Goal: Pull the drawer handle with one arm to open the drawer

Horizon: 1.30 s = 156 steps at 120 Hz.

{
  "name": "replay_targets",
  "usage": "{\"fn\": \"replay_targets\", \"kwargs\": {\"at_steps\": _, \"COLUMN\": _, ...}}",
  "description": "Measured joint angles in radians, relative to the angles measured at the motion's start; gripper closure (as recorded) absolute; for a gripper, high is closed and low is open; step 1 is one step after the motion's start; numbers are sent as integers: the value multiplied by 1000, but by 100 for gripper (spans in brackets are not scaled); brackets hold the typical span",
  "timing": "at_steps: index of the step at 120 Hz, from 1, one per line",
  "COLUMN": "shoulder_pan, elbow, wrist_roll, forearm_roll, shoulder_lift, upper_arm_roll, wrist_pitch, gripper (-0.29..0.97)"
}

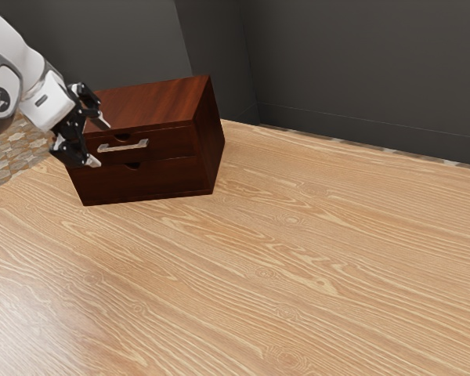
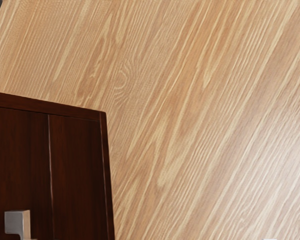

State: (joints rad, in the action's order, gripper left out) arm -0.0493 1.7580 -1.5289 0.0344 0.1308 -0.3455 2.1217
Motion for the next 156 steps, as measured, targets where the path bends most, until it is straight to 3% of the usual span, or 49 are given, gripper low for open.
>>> {"fn": "replay_targets", "kwargs": {"at_steps": 22, "shoulder_pan": -51, "elbow": -5, "wrist_roll": 4, "forearm_roll": 26, "shoulder_lift": -42, "upper_arm_roll": -3, "wrist_pitch": 10, "gripper": 13}}
{"fn": "replay_targets", "kwargs": {"at_steps": 69, "shoulder_pan": -65, "elbow": -23, "wrist_roll": 22, "forearm_roll": 39, "shoulder_lift": -120, "upper_arm_roll": 2, "wrist_pitch": 59, "gripper": 38}}
{"fn": "replay_targets", "kwargs": {"at_steps": 100, "shoulder_pan": -54, "elbow": -83, "wrist_roll": 24, "forearm_roll": 33, "shoulder_lift": -189, "upper_arm_roll": -7, "wrist_pitch": 119, "gripper": 39}}
{"fn": "replay_targets", "kwargs": {"at_steps": 129, "shoulder_pan": -122, "elbow": -101, "wrist_roll": 21, "forearm_roll": 11, "shoulder_lift": -207, "upper_arm_roll": -8, "wrist_pitch": 136, "gripper": 40}}
{"fn": "replay_targets", "kwargs": {"at_steps": 156, "shoulder_pan": -111, "elbow": -166, "wrist_roll": 20, "forearm_roll": 20, "shoulder_lift": -298, "upper_arm_roll": 0, "wrist_pitch": 158, "gripper": 42}}
